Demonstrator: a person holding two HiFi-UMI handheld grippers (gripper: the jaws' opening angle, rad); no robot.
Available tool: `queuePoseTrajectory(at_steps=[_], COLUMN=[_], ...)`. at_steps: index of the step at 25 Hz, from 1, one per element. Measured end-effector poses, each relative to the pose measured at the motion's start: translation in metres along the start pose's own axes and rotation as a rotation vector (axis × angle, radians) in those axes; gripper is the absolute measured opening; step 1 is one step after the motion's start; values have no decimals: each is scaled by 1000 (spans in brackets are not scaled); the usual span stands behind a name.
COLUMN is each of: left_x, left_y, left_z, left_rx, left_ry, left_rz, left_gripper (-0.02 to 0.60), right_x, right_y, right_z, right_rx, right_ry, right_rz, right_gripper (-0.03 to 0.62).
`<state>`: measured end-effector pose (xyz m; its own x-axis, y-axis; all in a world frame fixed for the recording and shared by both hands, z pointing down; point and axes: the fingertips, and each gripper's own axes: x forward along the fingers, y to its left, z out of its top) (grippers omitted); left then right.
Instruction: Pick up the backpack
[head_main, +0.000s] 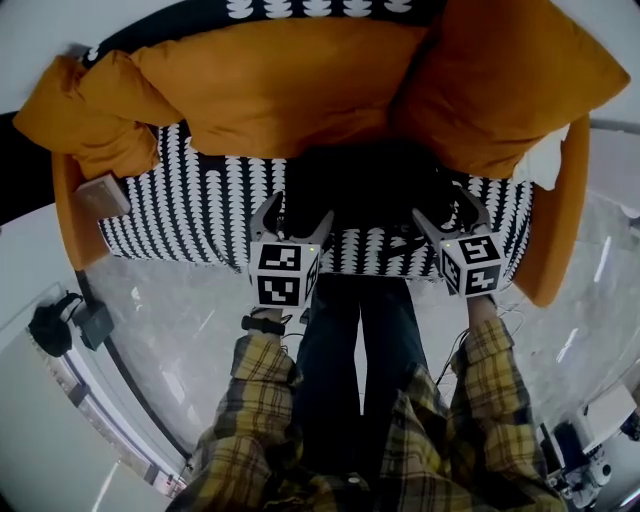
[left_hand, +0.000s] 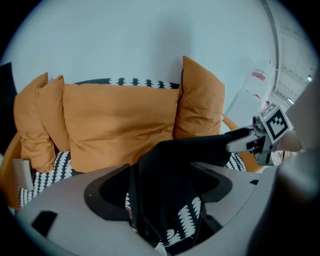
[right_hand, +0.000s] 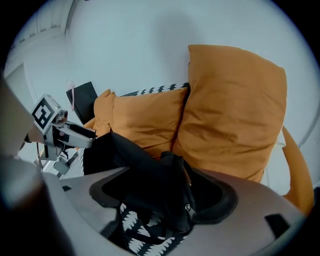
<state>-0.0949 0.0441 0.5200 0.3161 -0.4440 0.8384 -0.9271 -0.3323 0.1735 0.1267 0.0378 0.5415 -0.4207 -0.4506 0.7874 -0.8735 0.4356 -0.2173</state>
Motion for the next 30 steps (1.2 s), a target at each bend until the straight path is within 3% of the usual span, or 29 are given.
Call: queuePoseTrajectory(at_steps=[5, 13, 15, 19, 25, 26, 28, 29, 30], left_x=[14, 44, 52, 65, 72, 72, 71, 70, 69], left_y=[4, 0, -3, -1, -3, -2, 2, 3, 3], left_z=[-33, -59, -65, -75, -80, -80, -81, -82, -83], left_rx=[22, -23, -37, -66, -75, -75, -68, -63, -56], left_ry=[120, 192, 205, 237, 252, 252, 246, 244, 243], left_rz=[-34, -77, -95, -98, -95, -89, -59, -51, -49], left_gripper=[382, 381, 380, 380, 376, 362, 229, 218, 196], right_x=[4, 19, 24, 39, 58, 60, 62, 61, 60], right_y=[2, 5, 7, 10, 0, 1, 4, 4, 4], right_z=[-1, -12, -16, -28, -35, -35, -34, -35, -36], right_rx=[12, -4, -62, -213, -208, -194, -155, -144, -143], right_ry=[15, 86, 122, 205, 247, 249, 248, 251, 258], right_rz=[50, 109, 117, 100, 32, 33, 37, 31, 19], right_gripper=[367, 383, 383, 382, 380, 379, 374, 332, 200])
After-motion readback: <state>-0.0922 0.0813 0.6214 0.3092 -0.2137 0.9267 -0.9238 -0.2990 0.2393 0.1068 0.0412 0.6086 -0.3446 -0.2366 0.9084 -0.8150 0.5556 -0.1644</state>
